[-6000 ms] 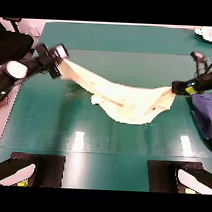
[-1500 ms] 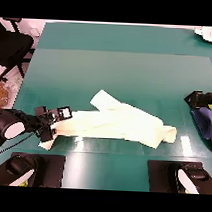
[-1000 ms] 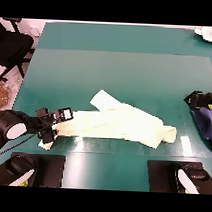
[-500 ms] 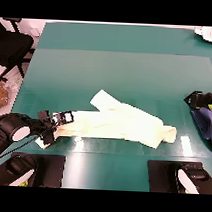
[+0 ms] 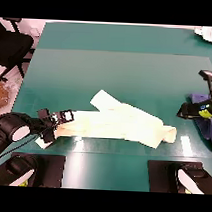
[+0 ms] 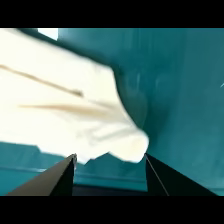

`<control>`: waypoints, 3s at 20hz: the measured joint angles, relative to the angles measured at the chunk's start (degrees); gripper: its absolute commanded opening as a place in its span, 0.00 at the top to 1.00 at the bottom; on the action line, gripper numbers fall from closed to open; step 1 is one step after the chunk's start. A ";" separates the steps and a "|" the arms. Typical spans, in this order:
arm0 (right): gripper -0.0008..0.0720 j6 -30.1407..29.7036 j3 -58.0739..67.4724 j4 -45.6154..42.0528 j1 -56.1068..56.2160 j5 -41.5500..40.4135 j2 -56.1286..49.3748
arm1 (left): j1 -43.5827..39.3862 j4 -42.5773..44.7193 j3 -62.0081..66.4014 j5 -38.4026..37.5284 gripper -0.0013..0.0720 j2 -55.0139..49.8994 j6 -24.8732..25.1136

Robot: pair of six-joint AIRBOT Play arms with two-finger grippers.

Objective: Fold the shirts.

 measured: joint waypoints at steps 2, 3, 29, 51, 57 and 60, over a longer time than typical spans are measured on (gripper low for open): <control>0.29 2.27 -1.57 2.32 0.00 1.57 1.09 | 0.00 0.02 0.07 0.00 0.95 0.00 -0.02; 0.29 3.87 -3.06 3.06 0.00 2.01 2.40 | 0.00 0.02 0.07 0.00 0.95 0.02 -0.02; 0.18 -28.13 -17.64 0.07 0.00 -10.29 19.32 | 0.00 0.04 0.07 -0.57 0.95 0.02 -0.04; 0.18 -55.43 -29.59 -6.56 6.58 -31.39 19.32 | 0.00 0.02 0.07 0.26 0.95 0.00 -0.04; 0.18 -55.58 -31.76 -3.93 6.60 -33.99 19.32 | 0.00 0.00 0.07 0.52 0.95 0.02 -0.07; 0.18 -55.60 -33.11 -2.54 6.60 -33.31 19.32 | 0.00 0.00 0.07 0.55 0.95 0.00 -0.07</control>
